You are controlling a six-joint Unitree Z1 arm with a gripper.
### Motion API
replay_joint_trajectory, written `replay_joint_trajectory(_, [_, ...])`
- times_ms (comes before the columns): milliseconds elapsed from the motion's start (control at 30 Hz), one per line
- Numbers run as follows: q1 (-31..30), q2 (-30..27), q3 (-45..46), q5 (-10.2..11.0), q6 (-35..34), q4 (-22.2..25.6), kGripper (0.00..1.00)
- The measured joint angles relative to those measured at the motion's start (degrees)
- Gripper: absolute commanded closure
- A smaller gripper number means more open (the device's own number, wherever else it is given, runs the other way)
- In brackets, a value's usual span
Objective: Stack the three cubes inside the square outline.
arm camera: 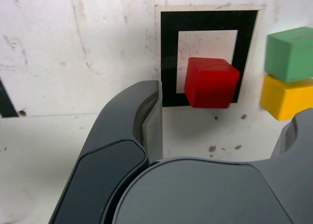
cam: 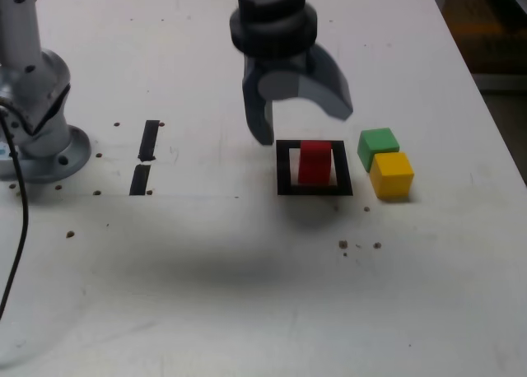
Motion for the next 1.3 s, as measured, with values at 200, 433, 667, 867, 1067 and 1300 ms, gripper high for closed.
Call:
replay_joint_trajectory(200, [0.0, -0.7, -7.0, 0.5, -0.4, 4.7, 0.01])
replay_joint_trajectory(433, [-1.4, 1.8, -15.3, 0.3, -1.5, 4.3, 0.0])
replay_joint_trajectory(667, [-2.9, 6.3, -18.1, 0.1, -6.1, 1.1, 0.0])
replay_joint_trajectory(867, [-4.1, 8.2, -17.1, 0.8, -7.8, -4.7, 0.0])
replay_joint_trajectory(1067, [-4.3, 10.8, -16.1, -0.7, -7.9, -9.2, 0.01])
replay_joint_trajectory(1300, [-4.3, 12.7, -13.4, -4.5, -8.3, -12.8, 0.02])
